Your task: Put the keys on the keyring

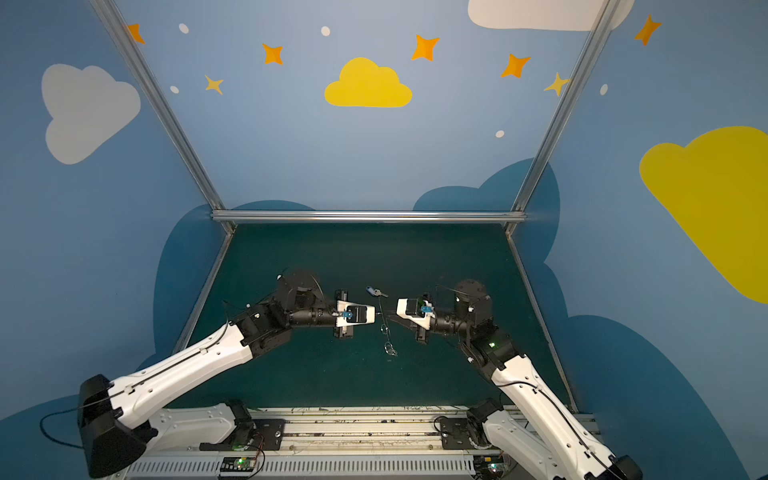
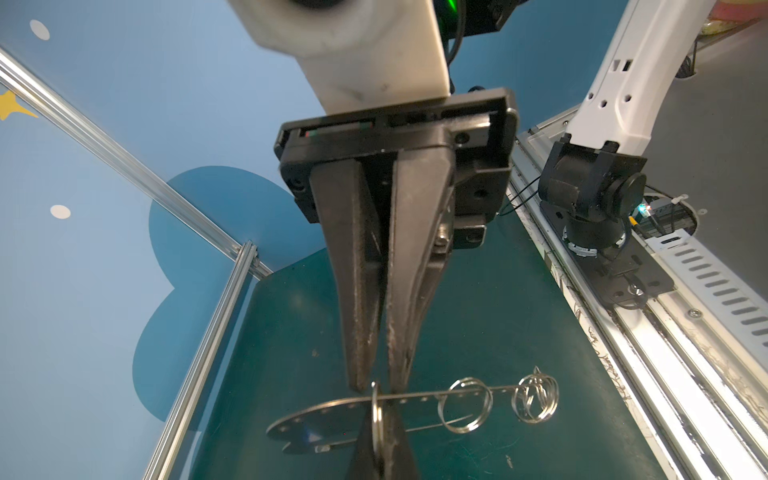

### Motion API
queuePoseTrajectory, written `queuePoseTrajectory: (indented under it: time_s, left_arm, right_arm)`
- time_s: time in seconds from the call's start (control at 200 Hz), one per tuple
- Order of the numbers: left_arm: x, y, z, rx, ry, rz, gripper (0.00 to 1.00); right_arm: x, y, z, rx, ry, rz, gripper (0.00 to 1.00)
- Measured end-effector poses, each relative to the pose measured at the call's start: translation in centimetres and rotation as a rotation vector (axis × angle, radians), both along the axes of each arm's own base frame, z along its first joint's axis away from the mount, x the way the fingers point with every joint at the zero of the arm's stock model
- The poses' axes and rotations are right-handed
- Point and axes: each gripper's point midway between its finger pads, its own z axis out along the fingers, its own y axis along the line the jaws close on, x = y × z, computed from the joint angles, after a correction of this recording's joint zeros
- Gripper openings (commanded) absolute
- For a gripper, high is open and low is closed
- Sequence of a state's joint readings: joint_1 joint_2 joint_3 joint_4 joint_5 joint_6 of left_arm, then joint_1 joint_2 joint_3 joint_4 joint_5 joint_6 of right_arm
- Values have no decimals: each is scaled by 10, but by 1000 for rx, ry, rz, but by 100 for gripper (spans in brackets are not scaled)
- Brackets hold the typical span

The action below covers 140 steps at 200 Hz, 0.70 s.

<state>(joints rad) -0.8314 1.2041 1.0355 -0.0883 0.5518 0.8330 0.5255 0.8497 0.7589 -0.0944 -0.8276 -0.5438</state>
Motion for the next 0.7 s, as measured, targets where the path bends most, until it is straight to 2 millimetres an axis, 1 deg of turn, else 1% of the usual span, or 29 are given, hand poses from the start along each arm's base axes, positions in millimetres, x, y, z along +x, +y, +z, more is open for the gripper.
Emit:
queuePoseTrajectory:
  time_s: [0.436, 0.701]
  left_arm:
    - [1, 0, 0, 3, -14, 2, 3]
    - [0, 0, -6, 28, -32, -10, 3]
  right_arm:
    - [-4, 4, 0, 2, -10, 27, 15]
    - [-2, 5, 1, 9, -21, 25, 15]
